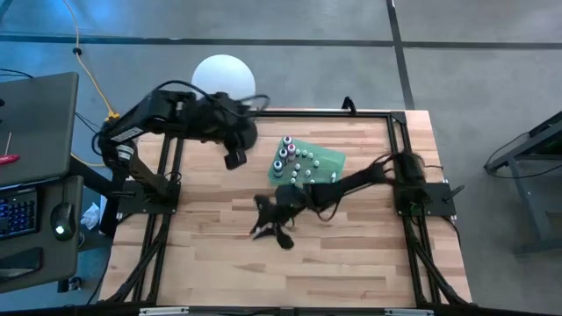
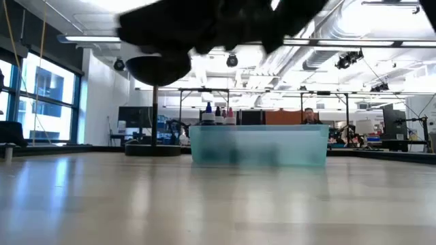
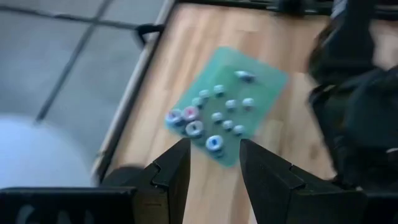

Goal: Pick & Place food coloring
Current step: Put the small green food coloring bottle into the green container

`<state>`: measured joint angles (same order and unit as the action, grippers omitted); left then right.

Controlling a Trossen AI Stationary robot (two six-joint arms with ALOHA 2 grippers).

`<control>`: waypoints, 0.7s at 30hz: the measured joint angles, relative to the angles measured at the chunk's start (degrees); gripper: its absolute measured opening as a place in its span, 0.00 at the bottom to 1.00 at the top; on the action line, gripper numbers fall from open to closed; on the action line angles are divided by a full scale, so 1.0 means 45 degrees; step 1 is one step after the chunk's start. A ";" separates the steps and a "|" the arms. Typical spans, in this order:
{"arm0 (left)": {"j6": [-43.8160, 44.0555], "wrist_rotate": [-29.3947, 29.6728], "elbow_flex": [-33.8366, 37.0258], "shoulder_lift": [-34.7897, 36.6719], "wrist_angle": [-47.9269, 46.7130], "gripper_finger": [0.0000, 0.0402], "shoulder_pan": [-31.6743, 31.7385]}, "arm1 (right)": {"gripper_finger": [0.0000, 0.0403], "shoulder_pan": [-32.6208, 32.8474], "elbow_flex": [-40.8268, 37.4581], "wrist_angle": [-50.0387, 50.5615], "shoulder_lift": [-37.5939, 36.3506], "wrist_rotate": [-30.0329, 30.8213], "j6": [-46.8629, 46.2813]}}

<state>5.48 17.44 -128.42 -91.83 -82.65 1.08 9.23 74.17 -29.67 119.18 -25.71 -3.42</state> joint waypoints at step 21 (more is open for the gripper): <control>0.2875 0.3019 -0.0019 0.2729 -0.1643 0.34 0.0005 | 0.15 -0.3357 -0.4300 0.9892 -0.9293 0.6910 0.2220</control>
<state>18.41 31.03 -128.51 -79.55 -90.04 1.10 -5.87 54.82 14.85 77.36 5.38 6.57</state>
